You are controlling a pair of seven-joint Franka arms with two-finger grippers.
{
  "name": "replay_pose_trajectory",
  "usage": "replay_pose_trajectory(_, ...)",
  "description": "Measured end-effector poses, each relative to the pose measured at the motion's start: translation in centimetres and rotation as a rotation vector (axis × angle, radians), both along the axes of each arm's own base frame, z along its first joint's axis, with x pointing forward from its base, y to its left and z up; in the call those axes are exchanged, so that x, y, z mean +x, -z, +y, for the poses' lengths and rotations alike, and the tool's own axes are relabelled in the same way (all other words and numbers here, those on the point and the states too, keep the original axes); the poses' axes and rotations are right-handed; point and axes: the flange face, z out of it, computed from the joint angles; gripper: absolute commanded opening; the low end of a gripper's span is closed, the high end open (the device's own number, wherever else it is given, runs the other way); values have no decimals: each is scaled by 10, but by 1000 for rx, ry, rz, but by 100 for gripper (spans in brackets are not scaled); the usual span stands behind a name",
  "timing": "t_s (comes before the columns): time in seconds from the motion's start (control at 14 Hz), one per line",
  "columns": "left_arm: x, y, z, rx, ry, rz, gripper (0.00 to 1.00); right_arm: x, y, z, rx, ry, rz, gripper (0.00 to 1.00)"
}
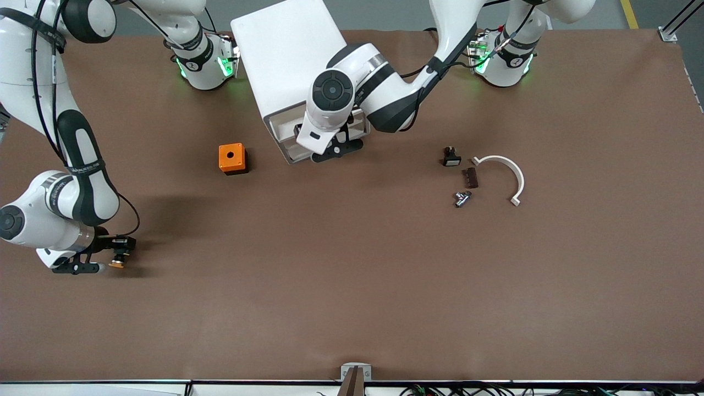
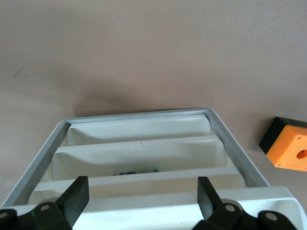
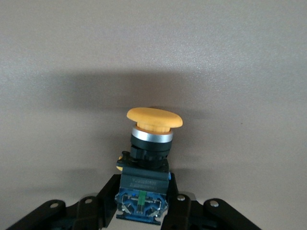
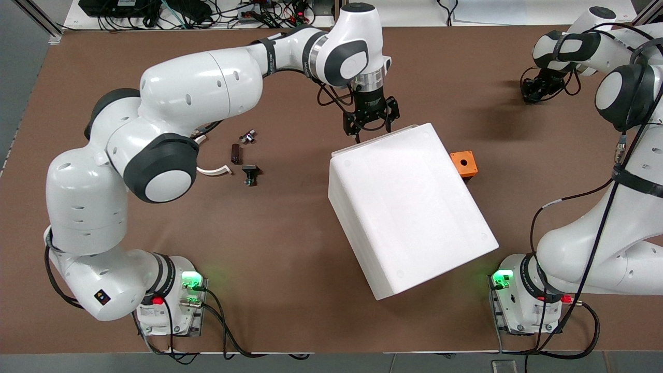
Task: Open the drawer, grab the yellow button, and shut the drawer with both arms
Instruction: 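Lower the yellow button onto the table with the right gripper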
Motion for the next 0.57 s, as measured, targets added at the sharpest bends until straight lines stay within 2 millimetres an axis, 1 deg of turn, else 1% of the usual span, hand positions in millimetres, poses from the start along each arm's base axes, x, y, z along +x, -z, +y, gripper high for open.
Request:
replay_pose_trajectory(0.36, -18, 5, -11, -10, 12, 35, 100, 2, -2, 0, -1, -3, -5, 100)
replay_pose_trajectory(0.57, -27, 10, -17, -27, 3, 80, 100, 10, -15, 3, 3, -9, -12, 100)
